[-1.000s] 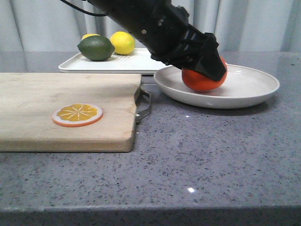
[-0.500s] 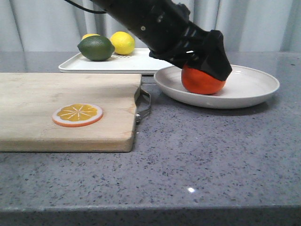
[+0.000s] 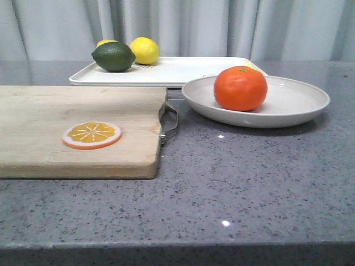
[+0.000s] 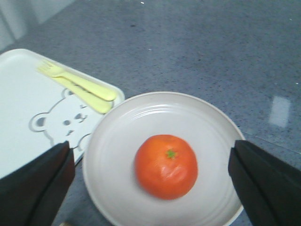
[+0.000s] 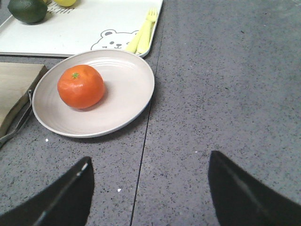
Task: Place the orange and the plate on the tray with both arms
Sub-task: 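Raise the left gripper away from the plate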
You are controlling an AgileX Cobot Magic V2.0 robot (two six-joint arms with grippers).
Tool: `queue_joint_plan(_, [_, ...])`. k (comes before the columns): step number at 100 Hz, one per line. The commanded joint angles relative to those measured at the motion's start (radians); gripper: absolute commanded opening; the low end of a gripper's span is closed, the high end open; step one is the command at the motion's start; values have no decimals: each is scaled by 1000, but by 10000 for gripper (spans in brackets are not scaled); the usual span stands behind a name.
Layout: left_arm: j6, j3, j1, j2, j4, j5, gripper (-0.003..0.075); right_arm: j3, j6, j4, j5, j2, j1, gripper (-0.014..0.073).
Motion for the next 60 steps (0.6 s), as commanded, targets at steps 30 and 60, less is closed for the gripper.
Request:
queue_joint_plan(30, [-12, 413, 140, -480, -70, -320, 638, -35, 0, -6, -84, 16, -6, 522])
queue_joint_plan(60, [-12, 725, 140, -746, -138, -495, 638, -34, 0, -6, -77, 16, -6, 522])
